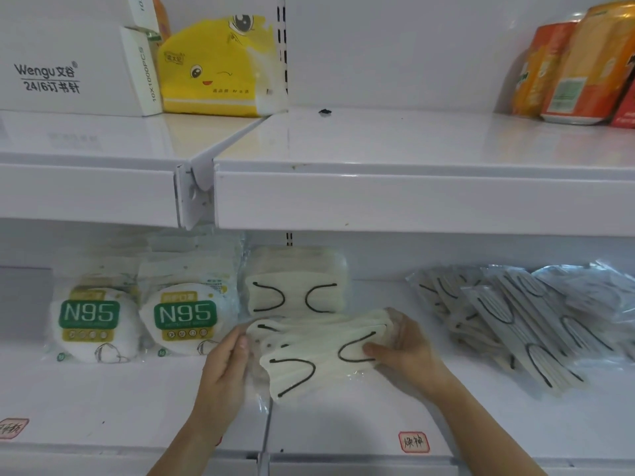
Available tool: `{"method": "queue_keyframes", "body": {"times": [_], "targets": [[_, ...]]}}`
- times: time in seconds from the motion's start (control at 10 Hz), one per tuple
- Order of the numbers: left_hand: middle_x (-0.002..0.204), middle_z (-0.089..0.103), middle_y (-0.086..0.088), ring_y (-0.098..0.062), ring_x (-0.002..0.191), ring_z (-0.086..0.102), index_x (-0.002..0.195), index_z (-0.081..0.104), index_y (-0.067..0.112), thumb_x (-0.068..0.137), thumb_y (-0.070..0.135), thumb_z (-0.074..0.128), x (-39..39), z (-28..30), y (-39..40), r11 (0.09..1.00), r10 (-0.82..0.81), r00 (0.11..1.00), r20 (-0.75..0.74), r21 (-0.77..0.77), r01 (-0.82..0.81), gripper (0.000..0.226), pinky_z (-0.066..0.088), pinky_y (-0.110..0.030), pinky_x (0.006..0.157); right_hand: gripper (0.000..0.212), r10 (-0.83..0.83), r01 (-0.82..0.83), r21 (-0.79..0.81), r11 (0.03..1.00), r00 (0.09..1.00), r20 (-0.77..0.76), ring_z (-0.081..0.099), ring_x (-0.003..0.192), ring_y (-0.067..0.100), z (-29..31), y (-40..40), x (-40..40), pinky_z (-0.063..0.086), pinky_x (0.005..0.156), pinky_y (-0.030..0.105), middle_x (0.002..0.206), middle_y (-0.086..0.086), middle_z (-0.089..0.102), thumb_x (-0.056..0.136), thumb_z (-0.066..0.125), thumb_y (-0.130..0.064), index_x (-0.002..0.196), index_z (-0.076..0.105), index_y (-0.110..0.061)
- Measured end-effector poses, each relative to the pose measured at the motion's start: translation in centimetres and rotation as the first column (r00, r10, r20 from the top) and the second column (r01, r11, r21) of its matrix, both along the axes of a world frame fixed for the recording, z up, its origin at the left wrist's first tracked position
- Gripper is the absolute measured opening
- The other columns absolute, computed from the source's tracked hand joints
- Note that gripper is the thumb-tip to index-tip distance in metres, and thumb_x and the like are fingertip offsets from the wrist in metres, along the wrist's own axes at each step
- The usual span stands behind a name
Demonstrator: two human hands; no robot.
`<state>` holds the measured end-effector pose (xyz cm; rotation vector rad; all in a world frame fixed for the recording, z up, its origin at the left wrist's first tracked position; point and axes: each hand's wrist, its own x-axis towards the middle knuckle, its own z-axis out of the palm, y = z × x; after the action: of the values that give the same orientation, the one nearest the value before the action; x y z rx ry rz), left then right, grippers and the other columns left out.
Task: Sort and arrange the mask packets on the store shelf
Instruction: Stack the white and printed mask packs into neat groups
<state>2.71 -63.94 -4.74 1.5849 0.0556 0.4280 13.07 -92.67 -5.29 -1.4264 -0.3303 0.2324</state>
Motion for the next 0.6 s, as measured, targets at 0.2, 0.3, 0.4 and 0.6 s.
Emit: {"method": "queue_keyframes", "body": {"times": [0.2, 0.3, 0.4, 0.6], "targets": [[0.075, 0.059, -0.002, -0.024, 0.065, 0.047, 0.134, 0.065, 0.025, 0.104, 0.032, 0.047, 1.0, -0.7, -1.1, 0.953, 0.019, 1.0, -0.023, -0.3, -0.025, 0.035, 0.044, -0.028, 0.069, 0.053, -0.054, 0.056, 0.084, 0.995, 0.998, -0.033, 0.069, 0.106, 0.043, 0.6, -0.2, -0.6, 0.059, 0.082, 0.046, 0.114, 0.026, 0.07, 0.075, 0.083, 0.004, 0.121, 0.057, 0.003], [0.097, 0.056, -0.013, -0.031, 0.085, 0.049, 0.135, 0.064, 0.028, 0.104, 0.033, 0.049, 1.0, -0.2, -1.5, 0.956, -0.03, 0.998, -0.048, -0.292, 0.015, 0.034, 0.043, -0.038, 0.077, 0.063, -0.028, 0.036, 0.08, 0.996, 0.995, -0.099, 0.062, 0.114, 0.054, -0.6, 0.0, -0.4, 0.052, 0.093, 0.066, 0.122, 0.033, 0.064, 0.075, 0.087, -0.005, 0.127, 0.054, 0.004], [0.106, 0.074, -0.01, -0.023, 0.089, 0.07, 0.115, 0.073, 0.022, 0.106, 0.014, 0.043, 0.8, -0.1, -1.9, 0.94, -0.075, 0.996, -0.054, -0.338, 0.053, 0.033, 0.056, -0.022, 0.071, 0.064, -0.006, 0.007, 0.015, 1.0, 0.999, -0.036, 0.06, 0.116, 0.054, -0.8, 0.6, -0.6, 0.044, 0.097, 0.075, 0.125, 0.033, 0.063, 0.077, 0.089, -0.006, 0.129, 0.054, 0.004], [0.117, 0.039, -0.051, -0.072, 0.118, 0.037, 0.147, 0.046, 0.042, 0.075, 0.047, 0.086, 0.4, -0.1, -1.0, 0.975, -0.209, 0.973, -0.102, -0.102, 0.199, 0.083, 0.038, -0.049, 0.111, 0.057, -0.074, 0.075, 0.01, 0.997, 0.996, -0.054, 0.065, 0.112, 0.051, -0.9, 0.2, -1.1, 0.048, 0.095, 0.072, 0.118, 0.028, 0.068, 0.075, 0.091, -0.017, 0.121, 0.061, -0.001]]}}
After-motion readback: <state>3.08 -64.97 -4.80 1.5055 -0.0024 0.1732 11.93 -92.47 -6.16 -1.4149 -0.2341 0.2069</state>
